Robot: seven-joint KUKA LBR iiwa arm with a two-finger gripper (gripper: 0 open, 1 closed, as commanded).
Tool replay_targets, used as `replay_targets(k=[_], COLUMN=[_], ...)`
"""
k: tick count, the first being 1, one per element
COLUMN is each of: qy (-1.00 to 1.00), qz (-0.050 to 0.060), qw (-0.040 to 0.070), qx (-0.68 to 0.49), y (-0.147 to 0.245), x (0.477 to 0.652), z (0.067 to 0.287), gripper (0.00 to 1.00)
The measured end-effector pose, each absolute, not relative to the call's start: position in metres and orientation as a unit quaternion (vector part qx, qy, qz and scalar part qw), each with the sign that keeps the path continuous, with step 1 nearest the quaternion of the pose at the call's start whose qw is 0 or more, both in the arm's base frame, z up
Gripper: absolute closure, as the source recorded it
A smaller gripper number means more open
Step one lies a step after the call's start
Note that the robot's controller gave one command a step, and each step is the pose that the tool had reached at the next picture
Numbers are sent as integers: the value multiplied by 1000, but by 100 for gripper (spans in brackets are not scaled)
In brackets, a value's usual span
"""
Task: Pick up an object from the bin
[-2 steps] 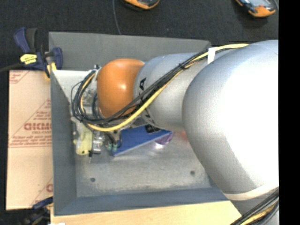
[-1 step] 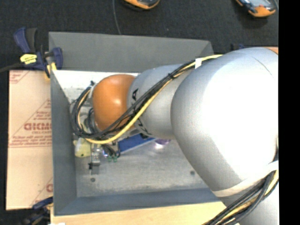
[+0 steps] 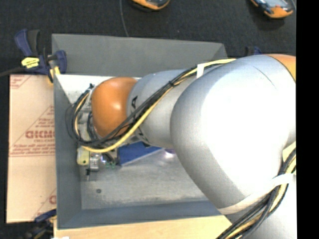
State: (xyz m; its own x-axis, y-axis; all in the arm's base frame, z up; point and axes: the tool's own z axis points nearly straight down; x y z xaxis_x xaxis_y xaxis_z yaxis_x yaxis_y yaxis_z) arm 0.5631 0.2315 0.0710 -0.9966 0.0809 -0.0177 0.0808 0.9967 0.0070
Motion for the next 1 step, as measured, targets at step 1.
replay_targets(k=[1], qy=[1000], qz=[3], qw=[4], qx=[14], y=[218], x=[558], z=[79], gripper=[100])
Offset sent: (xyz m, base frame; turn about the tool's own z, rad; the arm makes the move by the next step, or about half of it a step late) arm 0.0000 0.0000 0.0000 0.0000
